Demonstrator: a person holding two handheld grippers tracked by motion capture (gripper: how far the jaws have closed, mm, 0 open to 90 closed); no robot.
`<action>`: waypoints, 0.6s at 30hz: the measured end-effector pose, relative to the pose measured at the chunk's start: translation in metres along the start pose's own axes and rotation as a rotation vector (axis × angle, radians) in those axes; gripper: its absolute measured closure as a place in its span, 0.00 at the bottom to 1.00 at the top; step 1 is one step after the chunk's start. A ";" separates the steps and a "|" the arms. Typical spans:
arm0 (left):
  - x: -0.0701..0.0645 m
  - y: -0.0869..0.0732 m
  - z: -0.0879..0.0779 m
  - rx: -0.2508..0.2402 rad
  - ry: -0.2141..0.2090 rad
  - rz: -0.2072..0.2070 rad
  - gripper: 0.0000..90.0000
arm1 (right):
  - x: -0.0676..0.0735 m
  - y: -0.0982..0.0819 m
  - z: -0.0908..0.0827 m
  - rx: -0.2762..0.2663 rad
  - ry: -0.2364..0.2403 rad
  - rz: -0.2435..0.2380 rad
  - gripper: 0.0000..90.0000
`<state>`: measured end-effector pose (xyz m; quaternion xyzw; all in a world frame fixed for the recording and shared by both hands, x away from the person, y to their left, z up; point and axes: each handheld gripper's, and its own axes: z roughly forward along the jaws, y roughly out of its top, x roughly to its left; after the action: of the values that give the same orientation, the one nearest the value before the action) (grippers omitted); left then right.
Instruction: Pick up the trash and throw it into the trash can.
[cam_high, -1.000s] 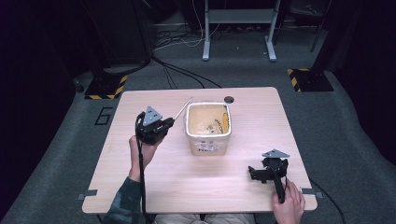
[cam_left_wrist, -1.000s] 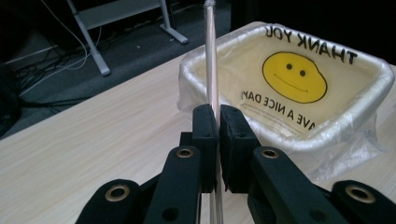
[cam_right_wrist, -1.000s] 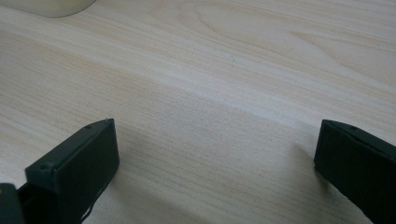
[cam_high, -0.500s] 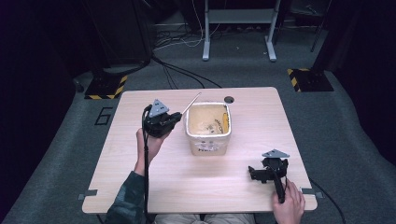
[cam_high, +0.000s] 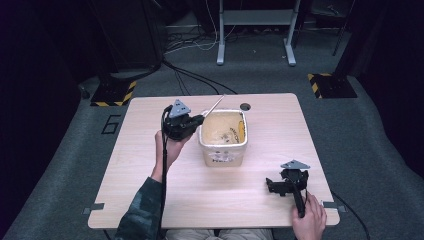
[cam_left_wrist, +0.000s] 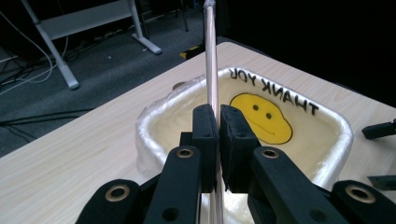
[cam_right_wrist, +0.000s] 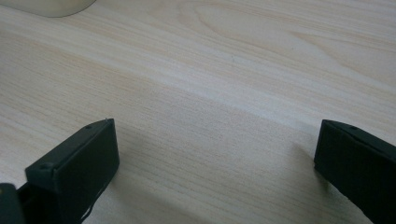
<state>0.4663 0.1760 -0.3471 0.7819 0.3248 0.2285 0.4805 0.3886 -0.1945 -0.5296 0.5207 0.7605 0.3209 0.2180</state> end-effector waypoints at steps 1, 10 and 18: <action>-0.001 0.003 0.003 0.001 -0.005 0.002 0.94 | 0.000 0.000 0.000 0.000 0.000 0.000 0.00; 0.002 0.006 0.014 0.005 -0.021 -0.011 0.94 | 0.000 0.000 0.000 0.000 0.000 0.000 0.00; -0.001 0.018 0.022 0.002 -0.037 -0.007 0.94 | 0.000 0.000 0.000 0.000 0.000 0.000 0.00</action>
<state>0.4858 0.1563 -0.3411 0.7855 0.3187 0.2121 0.4863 0.3886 -0.1944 -0.5296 0.5206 0.7604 0.3210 0.2182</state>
